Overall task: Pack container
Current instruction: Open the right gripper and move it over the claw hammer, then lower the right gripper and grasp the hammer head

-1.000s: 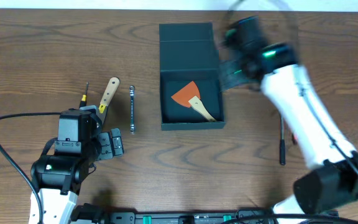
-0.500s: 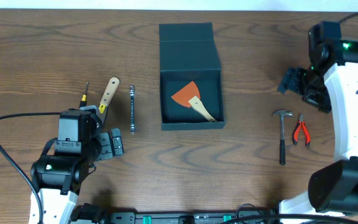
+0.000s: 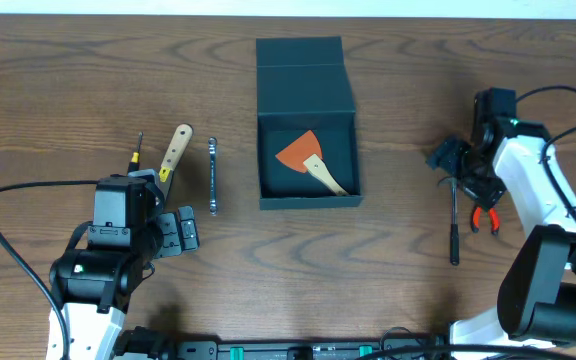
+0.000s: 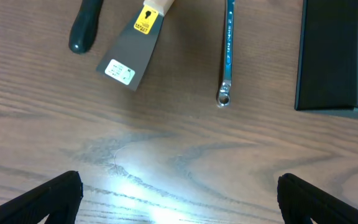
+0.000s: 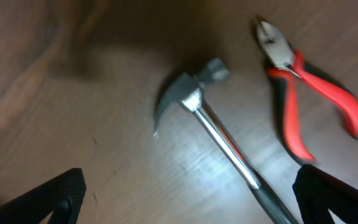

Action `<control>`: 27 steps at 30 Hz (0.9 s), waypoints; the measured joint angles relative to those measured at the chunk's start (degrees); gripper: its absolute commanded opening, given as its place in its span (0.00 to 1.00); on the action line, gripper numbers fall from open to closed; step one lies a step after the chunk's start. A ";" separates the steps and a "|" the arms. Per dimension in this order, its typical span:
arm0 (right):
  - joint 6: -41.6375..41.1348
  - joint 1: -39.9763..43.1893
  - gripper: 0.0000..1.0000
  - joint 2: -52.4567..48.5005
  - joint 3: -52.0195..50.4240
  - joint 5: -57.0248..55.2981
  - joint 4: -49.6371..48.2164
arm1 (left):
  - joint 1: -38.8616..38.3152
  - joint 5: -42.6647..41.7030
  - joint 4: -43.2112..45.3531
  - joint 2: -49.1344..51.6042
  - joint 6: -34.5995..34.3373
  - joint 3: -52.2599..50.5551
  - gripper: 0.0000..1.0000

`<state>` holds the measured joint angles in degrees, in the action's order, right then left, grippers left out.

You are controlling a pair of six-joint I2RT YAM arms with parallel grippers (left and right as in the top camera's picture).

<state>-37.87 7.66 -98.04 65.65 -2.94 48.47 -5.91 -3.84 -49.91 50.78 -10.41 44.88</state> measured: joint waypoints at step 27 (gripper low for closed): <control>-7.91 -0.13 0.85 0.00 -13.81 0.24 -24.04 | 0.00 0.00 0.00 0.00 0.00 0.00 0.98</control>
<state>-45.78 7.53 -98.04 51.83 -2.70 24.43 -5.91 -3.84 -49.91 50.78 -10.41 44.88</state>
